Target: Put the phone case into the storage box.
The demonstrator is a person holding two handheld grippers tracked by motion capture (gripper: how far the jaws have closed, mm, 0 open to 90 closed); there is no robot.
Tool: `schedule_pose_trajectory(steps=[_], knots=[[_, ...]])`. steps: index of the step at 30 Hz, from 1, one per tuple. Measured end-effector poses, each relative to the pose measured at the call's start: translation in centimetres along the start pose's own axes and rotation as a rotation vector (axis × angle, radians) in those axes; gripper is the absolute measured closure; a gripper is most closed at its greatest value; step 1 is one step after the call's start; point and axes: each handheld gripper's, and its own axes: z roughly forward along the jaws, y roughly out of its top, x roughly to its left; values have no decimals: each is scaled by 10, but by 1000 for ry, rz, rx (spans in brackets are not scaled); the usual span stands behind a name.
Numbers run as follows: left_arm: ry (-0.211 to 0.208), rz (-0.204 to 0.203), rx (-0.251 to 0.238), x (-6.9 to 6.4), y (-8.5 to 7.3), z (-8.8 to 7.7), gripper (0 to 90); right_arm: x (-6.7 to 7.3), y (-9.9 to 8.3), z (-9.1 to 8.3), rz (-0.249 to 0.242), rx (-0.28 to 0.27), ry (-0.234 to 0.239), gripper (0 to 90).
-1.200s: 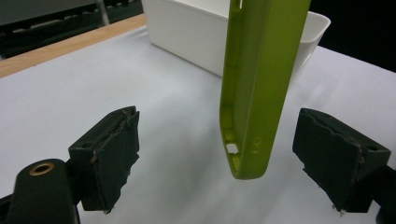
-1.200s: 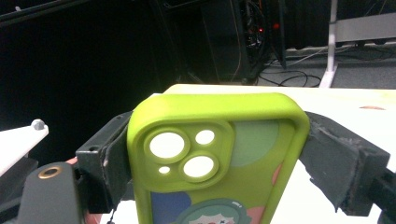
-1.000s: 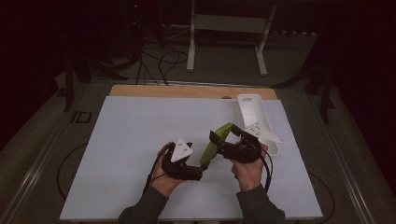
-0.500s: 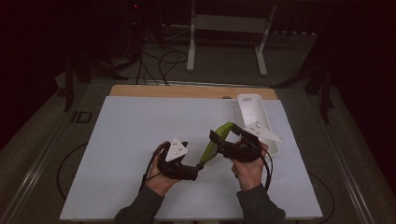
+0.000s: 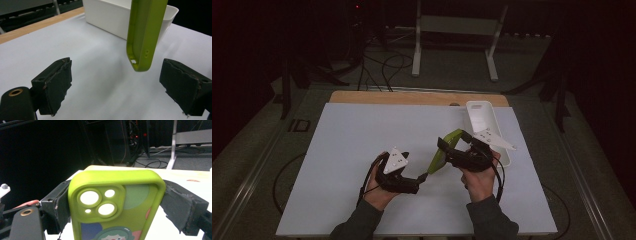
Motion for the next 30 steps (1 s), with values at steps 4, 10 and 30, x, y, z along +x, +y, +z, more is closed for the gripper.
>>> schedule_pose_trajectory(steps=[4, 10, 30], knots=[[3, -1, -3, 3, -1, -3, 104, -1, 2, 0, -7, 1, -8, 160], [20, -9, -8, 8, -2, -9, 98, -2, 5, 0, -22, 0, -24, 160], [41, -32, 2, 23, -9, -20, 45, -9, 14, 2, -37, 5, -60, 161]])
